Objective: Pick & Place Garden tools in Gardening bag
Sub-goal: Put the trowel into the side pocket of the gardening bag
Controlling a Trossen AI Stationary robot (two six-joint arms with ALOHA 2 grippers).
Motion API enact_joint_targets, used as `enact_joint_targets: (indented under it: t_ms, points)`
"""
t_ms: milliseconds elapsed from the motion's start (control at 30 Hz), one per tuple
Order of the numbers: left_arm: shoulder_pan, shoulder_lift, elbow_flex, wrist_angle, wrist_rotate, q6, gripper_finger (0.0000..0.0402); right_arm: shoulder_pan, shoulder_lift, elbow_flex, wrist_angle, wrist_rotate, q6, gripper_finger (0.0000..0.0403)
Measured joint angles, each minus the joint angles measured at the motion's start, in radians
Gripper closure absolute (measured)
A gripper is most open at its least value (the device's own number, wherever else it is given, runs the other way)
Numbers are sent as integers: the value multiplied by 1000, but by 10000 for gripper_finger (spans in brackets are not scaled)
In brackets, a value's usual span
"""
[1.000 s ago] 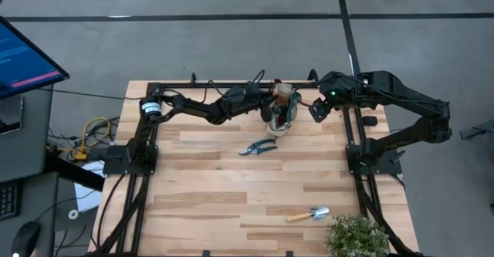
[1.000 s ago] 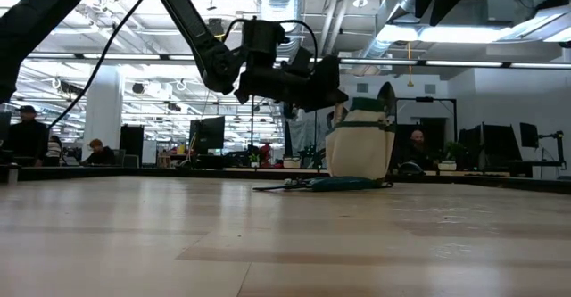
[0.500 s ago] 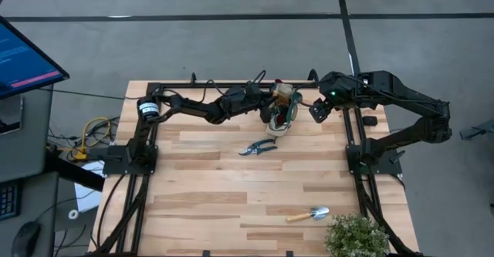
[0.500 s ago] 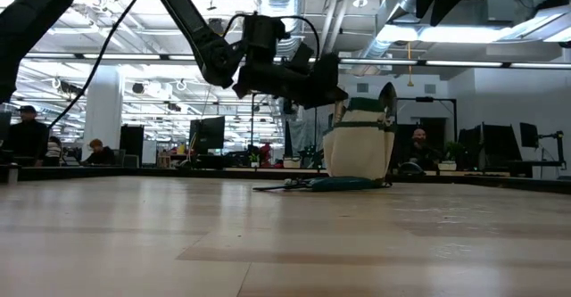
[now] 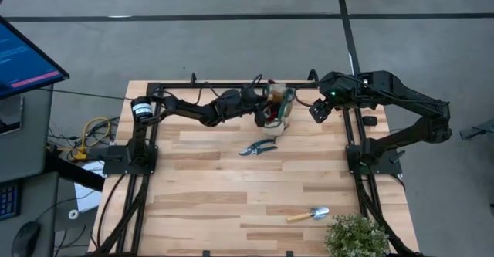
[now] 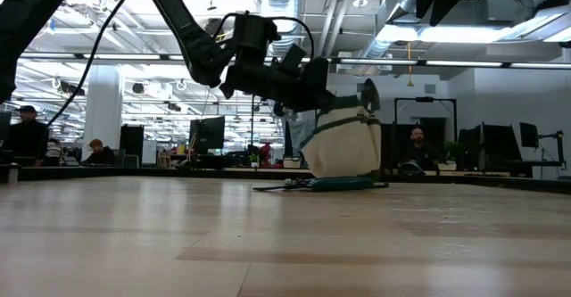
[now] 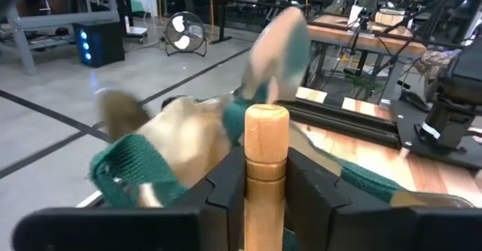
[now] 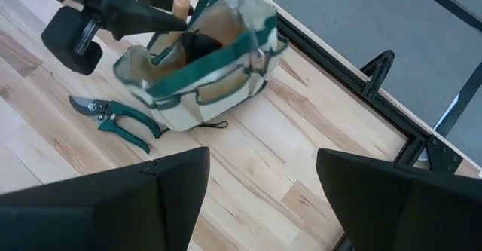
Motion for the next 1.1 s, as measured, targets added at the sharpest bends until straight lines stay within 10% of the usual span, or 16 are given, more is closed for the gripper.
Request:
enact_joint_targets:
  t_ms: [1100]
  points:
    - [-14, -23, -2, 25, 25, 64, 299, 0, 0, 0, 1, -1, 1, 164]
